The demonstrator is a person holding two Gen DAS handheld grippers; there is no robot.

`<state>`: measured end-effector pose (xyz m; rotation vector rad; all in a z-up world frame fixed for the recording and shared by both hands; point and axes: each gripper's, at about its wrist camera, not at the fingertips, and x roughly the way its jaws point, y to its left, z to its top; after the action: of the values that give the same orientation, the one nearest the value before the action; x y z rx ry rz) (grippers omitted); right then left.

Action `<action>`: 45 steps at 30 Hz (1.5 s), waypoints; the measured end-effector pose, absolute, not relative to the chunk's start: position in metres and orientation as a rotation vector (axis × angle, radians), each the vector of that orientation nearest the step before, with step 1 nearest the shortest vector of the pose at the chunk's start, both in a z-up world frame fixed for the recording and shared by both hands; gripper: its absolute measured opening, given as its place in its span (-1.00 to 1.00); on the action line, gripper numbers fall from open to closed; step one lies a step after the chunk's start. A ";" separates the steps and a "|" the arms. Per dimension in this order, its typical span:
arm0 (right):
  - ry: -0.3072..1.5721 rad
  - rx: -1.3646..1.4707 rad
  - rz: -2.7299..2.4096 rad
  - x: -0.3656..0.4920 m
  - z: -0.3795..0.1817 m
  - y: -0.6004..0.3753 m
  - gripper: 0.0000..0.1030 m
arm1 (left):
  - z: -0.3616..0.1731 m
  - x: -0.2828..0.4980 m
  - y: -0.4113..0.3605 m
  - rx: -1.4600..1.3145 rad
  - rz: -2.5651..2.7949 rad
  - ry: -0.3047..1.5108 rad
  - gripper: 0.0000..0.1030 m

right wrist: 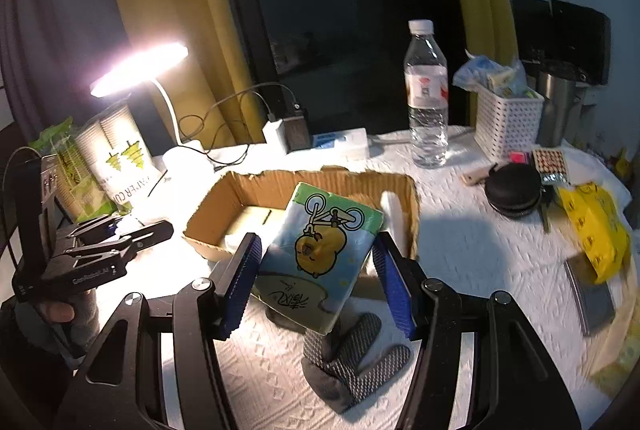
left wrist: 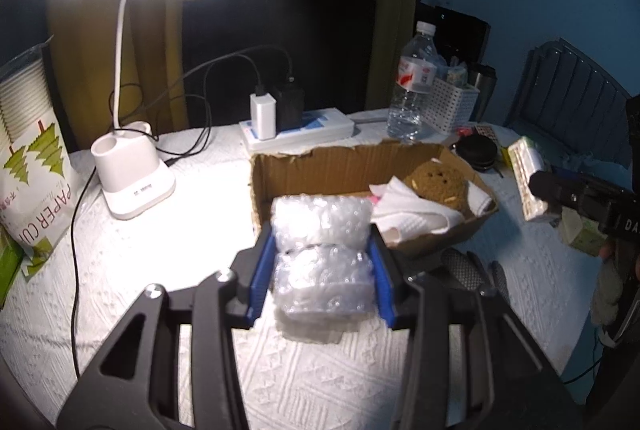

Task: Organize soft objects
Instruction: 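Carry the bubble wrap and tissue pack over the box and release both inside, then withdraw both grippers from the box and move the right gripper to the grey glove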

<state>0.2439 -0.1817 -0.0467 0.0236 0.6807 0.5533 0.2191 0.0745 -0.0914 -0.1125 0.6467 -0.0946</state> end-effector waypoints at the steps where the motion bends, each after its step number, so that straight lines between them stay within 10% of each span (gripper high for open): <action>1: 0.680 0.022 0.558 0.246 -0.046 -0.180 0.19 | -0.091 0.221 0.075 -0.114 -0.091 0.647 -0.14; 45: 0.851 -0.085 0.680 0.318 -0.097 -0.078 0.19 | -0.116 0.262 0.119 -0.213 -0.030 0.707 0.38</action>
<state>0.3178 -0.0784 -0.0967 -0.0853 0.8506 0.6798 0.2621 0.1191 -0.1160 -0.2131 0.7065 -0.0301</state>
